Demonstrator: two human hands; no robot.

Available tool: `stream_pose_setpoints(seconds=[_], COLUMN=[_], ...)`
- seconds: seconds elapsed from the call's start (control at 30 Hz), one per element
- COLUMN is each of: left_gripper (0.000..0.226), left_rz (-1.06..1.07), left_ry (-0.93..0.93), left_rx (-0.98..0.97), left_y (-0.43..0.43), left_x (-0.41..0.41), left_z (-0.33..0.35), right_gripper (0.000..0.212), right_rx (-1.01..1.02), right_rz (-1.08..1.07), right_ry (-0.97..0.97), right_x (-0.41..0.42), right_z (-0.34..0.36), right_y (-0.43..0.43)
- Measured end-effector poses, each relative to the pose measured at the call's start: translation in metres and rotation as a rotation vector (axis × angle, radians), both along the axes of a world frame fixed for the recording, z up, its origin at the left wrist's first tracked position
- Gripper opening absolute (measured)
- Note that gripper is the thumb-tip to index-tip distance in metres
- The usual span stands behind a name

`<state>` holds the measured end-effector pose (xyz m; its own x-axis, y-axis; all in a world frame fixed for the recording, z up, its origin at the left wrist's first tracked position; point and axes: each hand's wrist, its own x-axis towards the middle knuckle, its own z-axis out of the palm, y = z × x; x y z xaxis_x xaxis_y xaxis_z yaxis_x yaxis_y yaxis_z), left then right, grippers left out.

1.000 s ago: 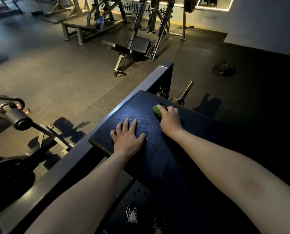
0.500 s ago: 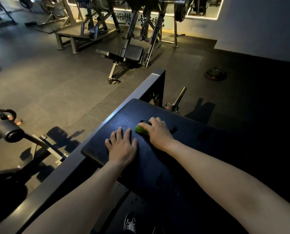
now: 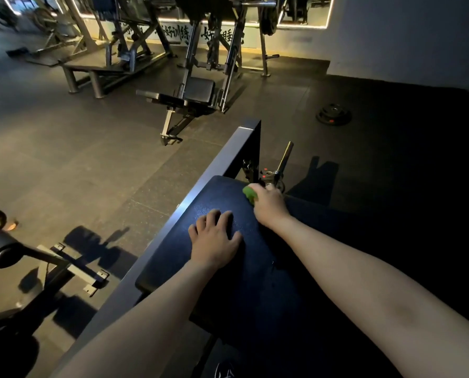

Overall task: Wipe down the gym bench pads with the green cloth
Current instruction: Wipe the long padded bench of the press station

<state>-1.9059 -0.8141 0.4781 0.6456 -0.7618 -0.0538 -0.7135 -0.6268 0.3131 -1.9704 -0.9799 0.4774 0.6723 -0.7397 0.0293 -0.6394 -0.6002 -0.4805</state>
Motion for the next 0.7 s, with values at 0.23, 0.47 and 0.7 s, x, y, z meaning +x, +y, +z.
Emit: stream_pose_setpoints(seconds=[0.23,0.47,0.7], left_gripper=[0.067,0.069,0.077], left_rz=[-0.104,-0.15,-0.141], left_ry=[0.068,0.082,0.04], left_rx=[0.096,0.072,-0.02], left_y=[-0.052,-0.084,-0.081], left_x=[0.039,0.063,0.061], left_z=[0.006,-0.008,-0.016], right_gripper=[0.044,0.038,0.035], right_rx=[-0.078,0.076,0.19], right_rz=[-0.046,-0.405,-0.23], right_ry=[0.16,0.33,0.24], right_x=[0.011,-0.041,0.045], right_z=[0.004,0.004,0.015], right_y=[-0.015,-0.067,-0.052])
